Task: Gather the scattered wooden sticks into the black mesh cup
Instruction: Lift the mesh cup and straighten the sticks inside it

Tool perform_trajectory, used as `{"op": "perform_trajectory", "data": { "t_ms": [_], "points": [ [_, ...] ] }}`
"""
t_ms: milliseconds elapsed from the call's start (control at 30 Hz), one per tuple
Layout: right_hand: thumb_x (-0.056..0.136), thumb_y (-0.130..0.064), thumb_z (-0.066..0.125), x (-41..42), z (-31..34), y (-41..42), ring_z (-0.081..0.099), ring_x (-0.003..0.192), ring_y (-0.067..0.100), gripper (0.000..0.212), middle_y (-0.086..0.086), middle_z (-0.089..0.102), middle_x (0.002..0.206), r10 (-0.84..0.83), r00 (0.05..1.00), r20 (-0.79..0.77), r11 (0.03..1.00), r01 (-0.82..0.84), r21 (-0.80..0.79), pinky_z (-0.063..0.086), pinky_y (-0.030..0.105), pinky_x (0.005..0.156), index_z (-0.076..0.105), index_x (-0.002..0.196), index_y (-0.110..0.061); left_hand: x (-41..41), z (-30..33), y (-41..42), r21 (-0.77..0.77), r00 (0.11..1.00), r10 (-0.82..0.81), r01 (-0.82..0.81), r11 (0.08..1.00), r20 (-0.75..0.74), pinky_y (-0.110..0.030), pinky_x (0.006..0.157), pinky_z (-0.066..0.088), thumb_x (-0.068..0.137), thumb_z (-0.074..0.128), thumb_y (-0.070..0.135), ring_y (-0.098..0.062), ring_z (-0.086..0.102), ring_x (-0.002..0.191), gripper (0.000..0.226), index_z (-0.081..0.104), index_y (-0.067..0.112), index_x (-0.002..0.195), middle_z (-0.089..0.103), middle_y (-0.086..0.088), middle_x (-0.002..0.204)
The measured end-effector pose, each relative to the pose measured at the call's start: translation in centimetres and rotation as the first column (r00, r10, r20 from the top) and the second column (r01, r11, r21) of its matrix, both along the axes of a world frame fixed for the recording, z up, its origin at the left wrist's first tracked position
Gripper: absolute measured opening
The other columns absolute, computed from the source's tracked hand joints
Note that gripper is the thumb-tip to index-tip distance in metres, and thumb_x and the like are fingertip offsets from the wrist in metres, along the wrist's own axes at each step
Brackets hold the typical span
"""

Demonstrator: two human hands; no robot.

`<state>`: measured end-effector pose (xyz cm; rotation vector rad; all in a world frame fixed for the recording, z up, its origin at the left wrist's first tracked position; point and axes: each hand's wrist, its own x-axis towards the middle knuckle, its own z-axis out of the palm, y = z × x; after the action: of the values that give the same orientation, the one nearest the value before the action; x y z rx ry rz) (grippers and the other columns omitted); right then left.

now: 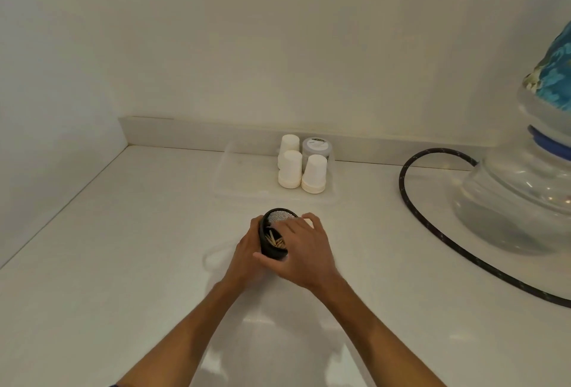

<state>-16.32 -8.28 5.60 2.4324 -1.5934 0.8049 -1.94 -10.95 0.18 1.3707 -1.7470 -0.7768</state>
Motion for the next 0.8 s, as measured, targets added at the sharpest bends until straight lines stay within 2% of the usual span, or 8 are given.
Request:
{"op": "perform_trajectory", "data": {
  "t_ms": [100, 167, 267, 367, 467, 600, 700, 800],
  "points": [
    [0.088, -0.069, 0.039, 0.4, 1.2, -1.0, 0.063, 0.089, 0.016, 0.058, -0.003, 0.07, 0.091, 0.015, 0.977, -0.215, 0.955, 0.05, 0.293, 0.02, 0.043, 0.115, 0.066, 0.096, -0.018, -0.2, -0.1, 0.2, 0.016, 0.999, -0.051, 0.051, 0.999, -0.006, -0.003, 0.078, 0.043, 0.074, 0.068, 0.044, 0.011, 0.058, 0.101, 0.062, 0.033, 0.049, 0.125, 0.06, 0.031, 0.11],
    [0.092, -0.057, 0.043, 0.4, 1.5, -1.5, 0.058, 0.077, 0.017, 0.045, -0.004, 0.066, 0.077, 0.076, 0.985, -0.154, 0.926, -0.012, 0.378, 0.023, 0.043, 0.111, 0.065, 0.084, -0.019, -0.2, -0.2, 0.2, 0.03, 0.998, -0.057, 0.057, 0.998, -0.006, -0.01, 0.077, 0.046, 0.075, 0.071, 0.031, 0.006, 0.061, 0.097, 0.066, 0.036, 0.038, 0.13, 0.063, 0.026, 0.107],
    [0.093, -0.046, 0.053, -0.1, 1.4, -1.9, 0.054, 0.076, 0.015, 0.031, -0.007, 0.065, 0.074, 0.169, 0.986, -0.007, 0.9, -0.151, 0.408, 0.021, 0.042, 0.112, 0.067, 0.079, -0.022, 0.1, 0.1, 0.3, 0.017, 0.998, -0.058, 0.058, 0.998, 0.017, -0.006, 0.072, 0.042, 0.07, 0.072, 0.031, 0.009, 0.061, 0.092, 0.072, 0.036, 0.029, 0.133, 0.063, 0.022, 0.106],
    [0.087, -0.049, 0.061, -0.7, 1.7, -2.0, 0.06, 0.092, 0.012, 0.028, -0.008, 0.073, 0.093, 0.169, 0.982, 0.085, 0.881, -0.189, 0.434, 0.017, 0.041, 0.116, 0.074, 0.093, -0.025, 0.2, 0.4, 0.5, 0.016, 0.997, -0.072, 0.071, 0.997, 0.03, -0.005, 0.076, 0.042, 0.069, 0.068, 0.037, 0.004, 0.061, 0.096, 0.074, 0.037, 0.026, 0.136, 0.062, 0.019, 0.113],
    [0.084, -0.06, 0.056, -0.9, 2.1, -1.9, 0.062, 0.096, 0.011, 0.037, -0.01, 0.071, 0.095, 0.132, 0.991, -0.02, 0.879, -0.108, 0.464, 0.005, 0.045, 0.119, 0.068, 0.099, -0.028, 0.0, 0.7, 0.6, 0.01, 0.995, -0.09, 0.09, 0.996, 0.045, -0.018, 0.087, 0.046, 0.072, 0.067, 0.038, -0.007, 0.061, 0.106, 0.074, 0.037, 0.023, 0.139, 0.061, 0.013, 0.121],
    [0.096, -0.049, 0.042, -0.3, 2.3, -1.8, 0.057, 0.079, 0.017, 0.04, -0.005, 0.057, 0.069, 0.172, 0.973, -0.154, 0.822, -0.056, 0.567, 0.001, 0.053, 0.118, 0.053, 0.072, -0.019, -0.2, 1.0, 0.5, 0.035, 0.99, -0.128, 0.126, 0.991, 0.057, -0.041, 0.099, 0.047, 0.08, 0.064, 0.032, -0.018, 0.058, 0.117, 0.071, 0.036, 0.016, 0.143, 0.058, 0.001, 0.131],
    [0.099, -0.045, 0.043, -0.2, 2.3, -1.8, 0.053, 0.072, 0.015, 0.047, -0.005, 0.052, 0.061, 0.166, 0.978, -0.126, 0.839, -0.073, 0.539, 0.002, 0.051, 0.119, 0.048, 0.061, -0.019, -0.2, 1.2, 0.6, 0.028, 0.991, -0.126, 0.125, 0.992, 0.049, -0.042, 0.095, 0.049, 0.082, 0.068, 0.02, -0.015, 0.061, 0.11, 0.066, 0.038, 0.019, 0.141, 0.062, 0.004, 0.124],
    [0.097, -0.049, 0.045, -0.6, 2.4, -1.7, 0.059, 0.08, 0.015, 0.045, -0.003, 0.063, 0.071, 0.184, 0.979, -0.088, 0.836, -0.109, 0.537, 0.001, 0.047, 0.12, 0.06, 0.072, -0.015, -0.2, 1.5, 0.6, 0.037, 0.992, -0.114, 0.112, 0.993, 0.062, -0.036, 0.094, 0.05, 0.079, 0.065, 0.034, -0.014, 0.061, 0.11, 0.069, 0.037, 0.02, 0.141, 0.061, 0.007, 0.124]
  ]
}}
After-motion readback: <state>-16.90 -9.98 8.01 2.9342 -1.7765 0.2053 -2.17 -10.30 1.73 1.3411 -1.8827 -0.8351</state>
